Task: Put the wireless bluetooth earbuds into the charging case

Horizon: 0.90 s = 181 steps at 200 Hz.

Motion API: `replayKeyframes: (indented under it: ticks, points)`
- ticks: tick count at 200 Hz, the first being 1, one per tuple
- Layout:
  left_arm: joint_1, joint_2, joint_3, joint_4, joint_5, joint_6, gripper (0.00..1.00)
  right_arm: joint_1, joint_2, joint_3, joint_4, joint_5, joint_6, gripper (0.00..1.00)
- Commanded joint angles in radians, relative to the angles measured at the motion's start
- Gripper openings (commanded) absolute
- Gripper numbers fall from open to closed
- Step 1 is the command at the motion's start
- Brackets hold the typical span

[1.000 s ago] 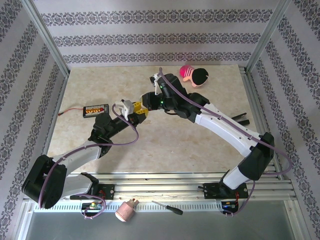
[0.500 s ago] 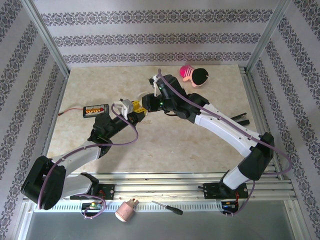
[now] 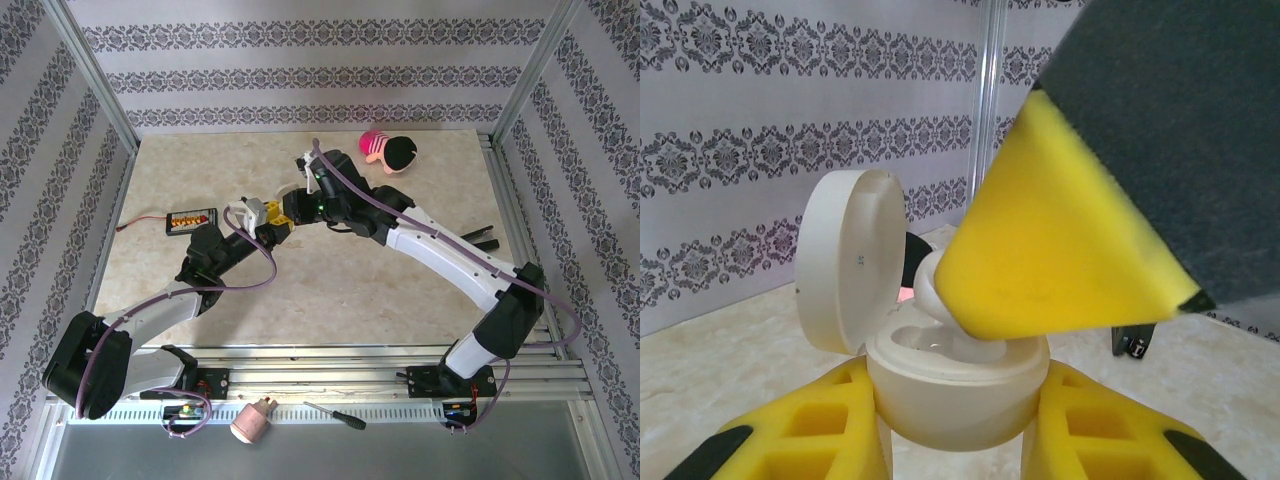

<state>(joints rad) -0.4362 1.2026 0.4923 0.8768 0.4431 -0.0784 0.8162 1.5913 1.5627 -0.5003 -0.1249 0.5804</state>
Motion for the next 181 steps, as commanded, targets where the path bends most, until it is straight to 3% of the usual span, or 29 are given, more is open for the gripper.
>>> replayKeyframes:
  ticks: [1,104,138,181]
  points:
    - [0.01,-0.006,0.038,0.045,0.017,0.017,0.17,0.014,0.034,0.045,-0.069,0.003,0.0,0.17]
    - [0.011,-0.003,0.018,0.058,0.014,0.03,0.16,0.014,-0.027,0.085,-0.103,0.047,-0.051,0.42]
    - [0.011,-0.018,0.003,0.036,0.009,0.056,0.17,-0.016,-0.159,-0.067,0.012,0.073,-0.04,0.55]
    - [0.011,-0.065,-0.008,-0.055,-0.009,0.105,0.17,-0.12,-0.355,-0.289,0.018,0.164,-0.04,0.59]
